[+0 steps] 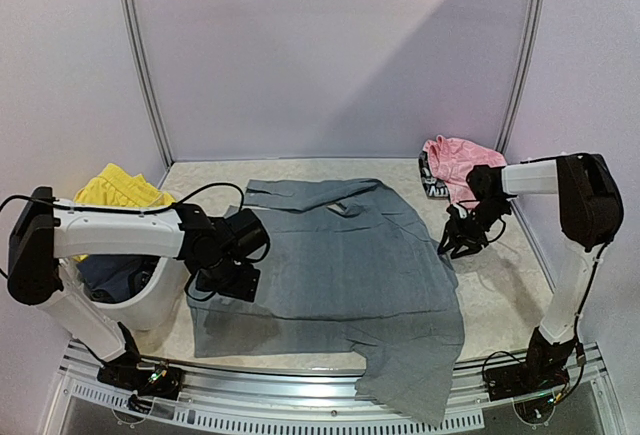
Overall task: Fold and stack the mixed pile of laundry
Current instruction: Move the flattened shirt to the center of the board, then pick up the flattened shirt from the center of the board.
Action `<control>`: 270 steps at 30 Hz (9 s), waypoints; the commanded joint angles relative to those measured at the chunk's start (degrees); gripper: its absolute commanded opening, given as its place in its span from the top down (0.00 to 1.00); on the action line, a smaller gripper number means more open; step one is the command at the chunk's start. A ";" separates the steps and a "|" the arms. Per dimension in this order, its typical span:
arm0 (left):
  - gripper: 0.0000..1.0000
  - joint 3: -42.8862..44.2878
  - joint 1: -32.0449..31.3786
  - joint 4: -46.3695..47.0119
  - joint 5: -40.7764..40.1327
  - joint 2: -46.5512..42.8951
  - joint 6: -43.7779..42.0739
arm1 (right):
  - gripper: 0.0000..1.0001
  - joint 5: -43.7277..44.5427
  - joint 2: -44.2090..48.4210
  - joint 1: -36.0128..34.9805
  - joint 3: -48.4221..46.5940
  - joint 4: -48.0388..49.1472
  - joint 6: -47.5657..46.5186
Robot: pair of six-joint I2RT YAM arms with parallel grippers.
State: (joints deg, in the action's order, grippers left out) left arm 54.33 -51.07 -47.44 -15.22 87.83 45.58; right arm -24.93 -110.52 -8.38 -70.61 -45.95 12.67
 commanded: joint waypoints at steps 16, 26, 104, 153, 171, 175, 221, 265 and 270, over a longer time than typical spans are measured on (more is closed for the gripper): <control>0.24 -2.78 2.64 0.85 0.63 -0.88 1.71 | 1.00 -1.79 -3.20 -2.34 -0.37 1.99 0.75; 0.25 0.74 2.95 -1.50 -0.86 -0.05 -0.59 | 1.00 12.36 -1.18 -0.63 -7.76 -7.40 3.99; 0.14 14.29 -20.62 16.12 -2.19 0.30 -41.74 | 0.26 16.61 26.89 -1.37 4.20 -10.85 15.66; 0.74 30.33 -32.71 43.50 15.40 38.71 -86.80 | 0.23 13.86 41.69 -2.08 15.50 -16.01 18.58; 1.00 36.08 -18.42 41.14 24.65 28.62 -49.80 | 0.23 15.98 38.94 -2.15 6.79 -14.97 17.73; 1.00 37.42 -12.90 41.33 26.06 29.49 -39.16 | 0.24 15.28 37.81 -2.05 4.32 -13.78 17.58; 0.18 44.16 -2.28 28.09 25.59 38.54 -17.54 | 0.29 22.05 23.70 -34.90 11.29 -6.25 26.79; 0.26 -3.22 -13.35 4.73 5.14 -14.94 -16.01 | 1.00 20.37 23.42 -36.98 -6.09 -19.12 24.12; 0.26 -8.57 -15.20 -1.30 2.81 -24.44 -5.92 | 1.00 12.10 29.81 -36.85 -6.10 -19.45 18.28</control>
State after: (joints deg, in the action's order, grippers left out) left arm 49.60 -64.82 -40.32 -9.45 69.08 31.11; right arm -5.78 -85.06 -45.47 -76.14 -62.87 36.53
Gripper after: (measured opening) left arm 0.737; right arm 0.008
